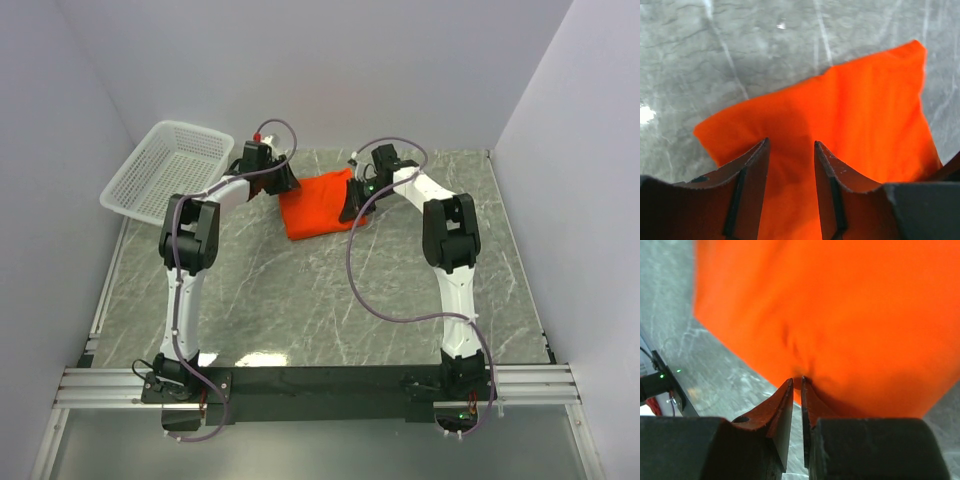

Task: Fold and stack the t-shirts
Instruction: Fold the tshirt

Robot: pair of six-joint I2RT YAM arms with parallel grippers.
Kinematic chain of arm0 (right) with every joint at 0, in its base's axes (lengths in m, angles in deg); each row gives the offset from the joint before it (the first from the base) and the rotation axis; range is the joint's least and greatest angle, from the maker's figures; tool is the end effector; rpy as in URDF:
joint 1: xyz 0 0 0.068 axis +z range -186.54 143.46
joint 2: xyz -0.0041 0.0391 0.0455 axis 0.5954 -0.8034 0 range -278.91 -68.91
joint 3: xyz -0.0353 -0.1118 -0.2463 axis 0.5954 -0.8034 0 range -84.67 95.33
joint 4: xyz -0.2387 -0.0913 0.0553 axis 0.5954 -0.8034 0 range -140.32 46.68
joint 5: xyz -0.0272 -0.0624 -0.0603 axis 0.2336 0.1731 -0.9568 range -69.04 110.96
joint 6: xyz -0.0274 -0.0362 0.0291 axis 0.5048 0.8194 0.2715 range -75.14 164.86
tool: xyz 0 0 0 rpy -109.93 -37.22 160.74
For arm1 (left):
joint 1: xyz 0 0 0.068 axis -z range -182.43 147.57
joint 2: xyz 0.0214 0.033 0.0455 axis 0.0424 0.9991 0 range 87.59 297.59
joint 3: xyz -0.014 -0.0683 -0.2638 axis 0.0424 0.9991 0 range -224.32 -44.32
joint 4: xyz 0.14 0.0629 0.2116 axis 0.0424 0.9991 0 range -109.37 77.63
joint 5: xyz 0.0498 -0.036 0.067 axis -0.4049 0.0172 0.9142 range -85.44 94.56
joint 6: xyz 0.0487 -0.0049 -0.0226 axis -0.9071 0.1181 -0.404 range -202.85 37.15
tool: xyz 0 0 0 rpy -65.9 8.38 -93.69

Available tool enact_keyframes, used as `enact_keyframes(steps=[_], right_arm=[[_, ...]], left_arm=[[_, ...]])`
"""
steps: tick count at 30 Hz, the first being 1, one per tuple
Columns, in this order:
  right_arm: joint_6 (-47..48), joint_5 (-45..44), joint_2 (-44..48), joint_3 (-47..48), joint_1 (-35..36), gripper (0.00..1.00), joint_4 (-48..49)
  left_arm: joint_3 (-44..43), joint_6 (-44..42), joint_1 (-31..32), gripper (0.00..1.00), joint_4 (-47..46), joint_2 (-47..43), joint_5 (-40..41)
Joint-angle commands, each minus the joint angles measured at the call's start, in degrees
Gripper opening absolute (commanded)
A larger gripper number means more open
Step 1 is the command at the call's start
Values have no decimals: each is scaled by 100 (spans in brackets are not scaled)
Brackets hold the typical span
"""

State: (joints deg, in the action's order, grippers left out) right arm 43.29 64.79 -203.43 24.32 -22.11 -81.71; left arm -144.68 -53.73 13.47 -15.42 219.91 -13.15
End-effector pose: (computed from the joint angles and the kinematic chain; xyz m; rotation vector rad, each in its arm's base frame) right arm 0.4741 0.1473 0.1607 -0.5293 2.5436 1.1138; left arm 0.5017 -0.1542 0.1667 -0.0818 2.2715 -0.7690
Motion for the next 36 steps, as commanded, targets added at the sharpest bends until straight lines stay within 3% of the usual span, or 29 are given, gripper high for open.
enact_keyframes(steps=[1,15,17,21,23,24,29,36], right_arm=[[-160,-296,154,-211,-116,18,104],[-328,-69,128,-686,-380,18,174],[-126,238,180,-616,-432,21,113],[1417,1722,303,-178,-512,24,-702],[1562,2049,452,-141,-538,24,-705],[1563,2111,496,-54,-556,24,-626],[476,1956,330,420,-574,24,154],[-2467,856,-391,1143,-547,17,1473]], left_arm=[[-440,348,-78,46,-140,189,-22],[-1118,937,-175,46,160,682,576],[-1074,841,-184,46,81,603,568],[-863,472,-184,48,-350,147,497],[-802,218,-184,49,-640,-213,427],[-775,138,-184,56,-667,-336,444],[-82,-126,-175,62,-869,-1347,25],[1192,514,-52,61,-1185,-1963,-1539]])
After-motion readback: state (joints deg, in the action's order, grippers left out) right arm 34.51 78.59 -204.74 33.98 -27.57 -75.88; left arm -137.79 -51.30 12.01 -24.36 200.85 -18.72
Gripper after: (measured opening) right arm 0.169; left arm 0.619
